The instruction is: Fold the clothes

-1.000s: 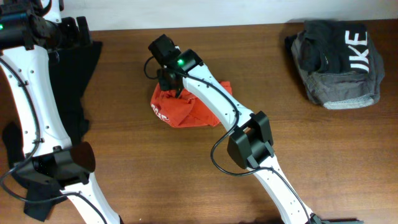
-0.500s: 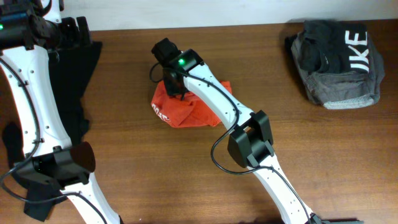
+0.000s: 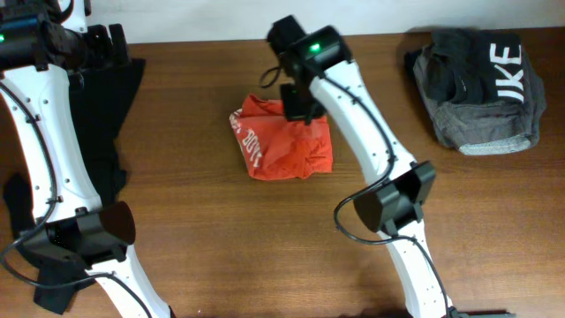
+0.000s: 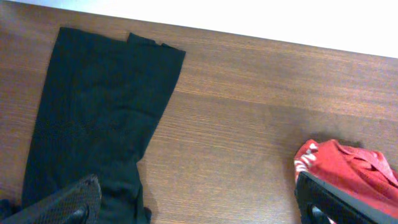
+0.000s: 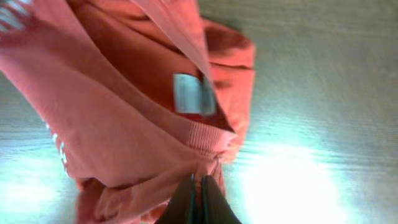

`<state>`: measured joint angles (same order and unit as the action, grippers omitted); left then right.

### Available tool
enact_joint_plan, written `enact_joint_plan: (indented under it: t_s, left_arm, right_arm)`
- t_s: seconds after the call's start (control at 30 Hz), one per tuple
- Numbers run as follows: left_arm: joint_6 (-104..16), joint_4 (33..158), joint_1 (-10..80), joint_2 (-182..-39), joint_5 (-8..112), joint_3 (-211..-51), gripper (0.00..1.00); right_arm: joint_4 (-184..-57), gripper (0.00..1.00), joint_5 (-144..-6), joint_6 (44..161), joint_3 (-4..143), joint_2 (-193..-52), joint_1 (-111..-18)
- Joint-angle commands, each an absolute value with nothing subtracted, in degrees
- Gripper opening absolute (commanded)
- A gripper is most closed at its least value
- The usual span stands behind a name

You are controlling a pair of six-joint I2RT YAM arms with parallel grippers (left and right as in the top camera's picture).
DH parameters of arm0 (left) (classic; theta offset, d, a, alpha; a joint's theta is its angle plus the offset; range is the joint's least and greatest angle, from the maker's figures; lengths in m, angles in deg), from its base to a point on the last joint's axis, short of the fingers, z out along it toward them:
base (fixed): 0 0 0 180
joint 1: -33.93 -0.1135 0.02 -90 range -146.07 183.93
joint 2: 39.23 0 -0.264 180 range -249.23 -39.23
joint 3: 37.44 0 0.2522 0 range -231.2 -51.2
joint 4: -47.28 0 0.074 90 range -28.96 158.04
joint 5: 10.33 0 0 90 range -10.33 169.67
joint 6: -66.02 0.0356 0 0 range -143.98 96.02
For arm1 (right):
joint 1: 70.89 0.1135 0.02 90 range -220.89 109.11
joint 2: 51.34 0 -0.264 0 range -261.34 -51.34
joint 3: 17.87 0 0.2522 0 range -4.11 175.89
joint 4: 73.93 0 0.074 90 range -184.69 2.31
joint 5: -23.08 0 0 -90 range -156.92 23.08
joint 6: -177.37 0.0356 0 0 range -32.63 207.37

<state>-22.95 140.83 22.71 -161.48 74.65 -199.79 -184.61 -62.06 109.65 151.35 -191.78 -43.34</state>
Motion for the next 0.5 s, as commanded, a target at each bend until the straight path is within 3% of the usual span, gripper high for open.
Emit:
enact_joint_plan:
  t_s: [0.0,0.47]
  left_arm:
    - [-21.53,141.27,22.62,-161.13,75.24,-199.29,0.99]
    - [-20.02,141.72,22.62,-161.13,75.22,-199.29,0.99]
  right_arm:
    - [-185.05,0.04,-67.13,107.07,151.06,-191.52,-45.62]
    - [-185.03,0.04,-67.94,109.82,135.13,-191.52,-48.09]
